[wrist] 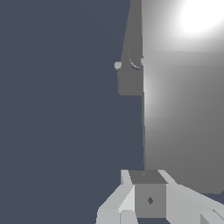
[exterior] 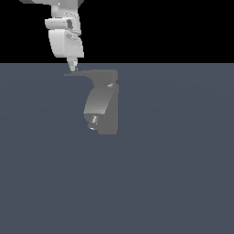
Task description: Turn on the faucet by rotating a designated handle.
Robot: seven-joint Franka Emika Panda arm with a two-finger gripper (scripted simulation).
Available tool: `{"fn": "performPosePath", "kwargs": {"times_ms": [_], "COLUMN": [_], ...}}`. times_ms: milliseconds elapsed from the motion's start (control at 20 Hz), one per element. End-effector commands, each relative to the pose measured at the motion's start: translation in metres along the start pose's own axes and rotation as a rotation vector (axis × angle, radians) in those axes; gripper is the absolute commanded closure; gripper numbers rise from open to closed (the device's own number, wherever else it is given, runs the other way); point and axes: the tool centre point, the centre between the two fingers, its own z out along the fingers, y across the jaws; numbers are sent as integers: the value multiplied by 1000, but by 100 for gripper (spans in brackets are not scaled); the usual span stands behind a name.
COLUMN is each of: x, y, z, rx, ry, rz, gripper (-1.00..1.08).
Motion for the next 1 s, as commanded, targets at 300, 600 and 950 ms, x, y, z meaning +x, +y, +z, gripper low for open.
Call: {"fn": "performPosePath", "kwargs": {"times_ms": [300,600,950], "x": [14,18,7], "y": [-32,-39,-36], "z": [14,17,1], "rx": [3,3,20], "ry": [2,1,-9], "rz": [121,151,139], "gripper": [108,108,108]}}
